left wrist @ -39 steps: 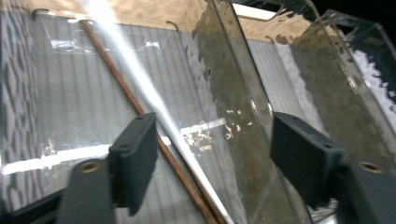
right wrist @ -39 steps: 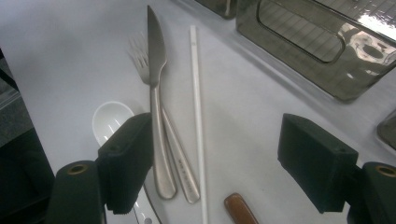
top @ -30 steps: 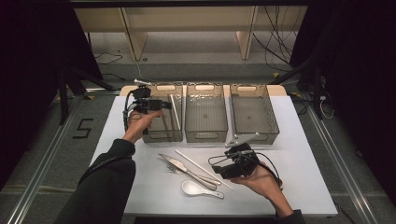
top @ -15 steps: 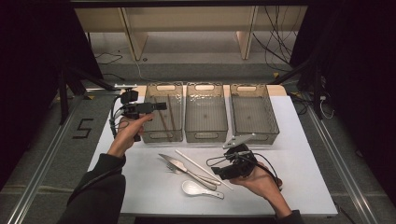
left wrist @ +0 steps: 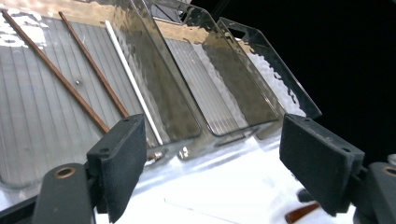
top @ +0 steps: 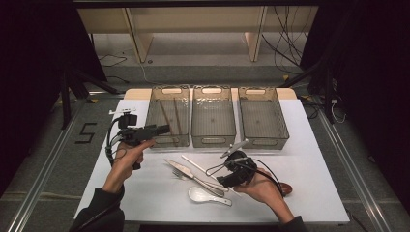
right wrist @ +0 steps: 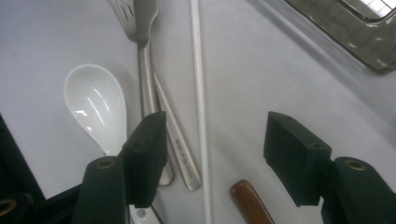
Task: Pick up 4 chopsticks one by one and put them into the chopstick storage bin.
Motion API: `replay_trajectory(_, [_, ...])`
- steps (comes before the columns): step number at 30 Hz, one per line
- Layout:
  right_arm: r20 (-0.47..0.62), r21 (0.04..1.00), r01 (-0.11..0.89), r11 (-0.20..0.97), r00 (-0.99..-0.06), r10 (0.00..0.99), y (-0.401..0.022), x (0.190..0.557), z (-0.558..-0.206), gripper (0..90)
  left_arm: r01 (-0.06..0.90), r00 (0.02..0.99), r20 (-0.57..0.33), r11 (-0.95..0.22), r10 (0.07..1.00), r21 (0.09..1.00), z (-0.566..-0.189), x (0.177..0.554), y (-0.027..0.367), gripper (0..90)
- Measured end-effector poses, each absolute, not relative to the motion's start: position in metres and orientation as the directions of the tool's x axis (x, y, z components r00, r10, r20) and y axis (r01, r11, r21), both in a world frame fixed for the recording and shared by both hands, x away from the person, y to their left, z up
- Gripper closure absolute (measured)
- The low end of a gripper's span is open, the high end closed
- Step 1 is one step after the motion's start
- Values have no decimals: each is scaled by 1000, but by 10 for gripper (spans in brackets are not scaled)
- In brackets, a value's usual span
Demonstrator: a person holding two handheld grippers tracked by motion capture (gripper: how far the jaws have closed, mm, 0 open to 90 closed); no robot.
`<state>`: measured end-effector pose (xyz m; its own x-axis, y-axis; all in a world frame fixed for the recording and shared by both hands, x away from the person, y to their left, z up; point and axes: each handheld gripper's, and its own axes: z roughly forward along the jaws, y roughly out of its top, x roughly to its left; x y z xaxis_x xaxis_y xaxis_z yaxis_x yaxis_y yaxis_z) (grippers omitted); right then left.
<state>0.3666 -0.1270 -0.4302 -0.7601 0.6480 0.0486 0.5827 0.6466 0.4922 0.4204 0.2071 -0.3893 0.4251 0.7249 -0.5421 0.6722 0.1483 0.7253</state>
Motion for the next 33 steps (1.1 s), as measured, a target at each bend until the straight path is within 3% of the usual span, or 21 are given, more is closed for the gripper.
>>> replay_trajectory(13, [33,401,587,704,-777,629,-102,383,-449,542,649,462,-516,121,721,751,-395,392,205,219])
replay_trajectory(33, [11,315,583,749,-791,611,-89,391,-461,700,649,466,-509,112,723,753,-399,384,206,212])
